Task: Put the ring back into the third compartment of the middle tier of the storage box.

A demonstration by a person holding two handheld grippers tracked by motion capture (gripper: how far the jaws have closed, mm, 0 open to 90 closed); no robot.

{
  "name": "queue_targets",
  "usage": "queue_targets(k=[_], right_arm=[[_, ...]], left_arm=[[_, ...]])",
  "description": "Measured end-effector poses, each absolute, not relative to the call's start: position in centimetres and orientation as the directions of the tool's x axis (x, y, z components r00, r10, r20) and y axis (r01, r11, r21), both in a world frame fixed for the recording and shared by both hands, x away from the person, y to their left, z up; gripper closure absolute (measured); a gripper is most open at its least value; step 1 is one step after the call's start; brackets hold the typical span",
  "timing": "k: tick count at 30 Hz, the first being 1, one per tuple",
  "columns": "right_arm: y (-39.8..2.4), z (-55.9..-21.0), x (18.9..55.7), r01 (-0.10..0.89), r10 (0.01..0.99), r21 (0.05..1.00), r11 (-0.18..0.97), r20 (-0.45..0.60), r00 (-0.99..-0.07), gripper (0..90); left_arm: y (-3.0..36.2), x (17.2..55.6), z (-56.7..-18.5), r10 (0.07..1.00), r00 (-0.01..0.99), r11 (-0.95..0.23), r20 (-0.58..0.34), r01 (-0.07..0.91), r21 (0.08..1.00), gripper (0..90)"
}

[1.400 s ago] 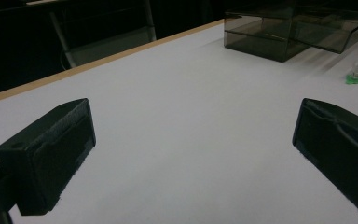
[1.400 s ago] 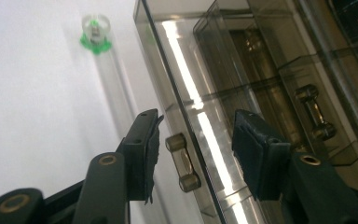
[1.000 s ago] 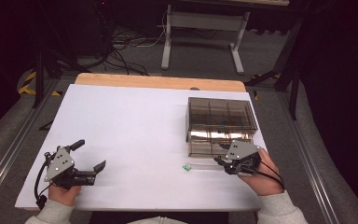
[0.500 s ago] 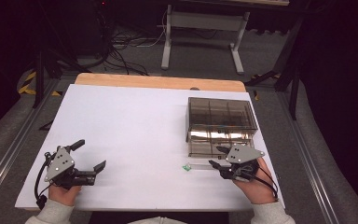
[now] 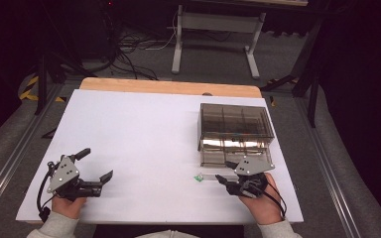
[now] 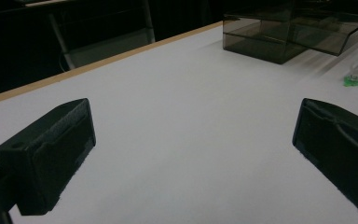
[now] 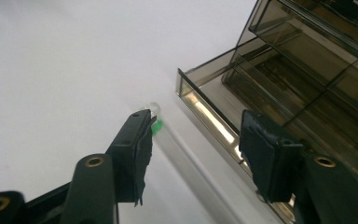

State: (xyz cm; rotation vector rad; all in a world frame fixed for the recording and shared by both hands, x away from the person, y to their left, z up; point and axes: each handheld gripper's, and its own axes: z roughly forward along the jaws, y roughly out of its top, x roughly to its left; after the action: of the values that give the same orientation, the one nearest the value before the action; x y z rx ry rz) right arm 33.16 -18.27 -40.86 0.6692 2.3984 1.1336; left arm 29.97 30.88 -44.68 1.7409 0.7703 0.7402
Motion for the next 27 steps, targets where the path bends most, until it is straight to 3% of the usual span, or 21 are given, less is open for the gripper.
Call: queue_targets(k=[27], right_arm=[[-16.0, -43.5, 33.0, 0.321, 0.590, 0.778, 0.541, -0.079, -0.804, 42.2]], left_arm=[[30.8, 30.0, -44.7, 0.788, 0.605, -0.249, 0.115, 0.142, 0.958, 0.2]])
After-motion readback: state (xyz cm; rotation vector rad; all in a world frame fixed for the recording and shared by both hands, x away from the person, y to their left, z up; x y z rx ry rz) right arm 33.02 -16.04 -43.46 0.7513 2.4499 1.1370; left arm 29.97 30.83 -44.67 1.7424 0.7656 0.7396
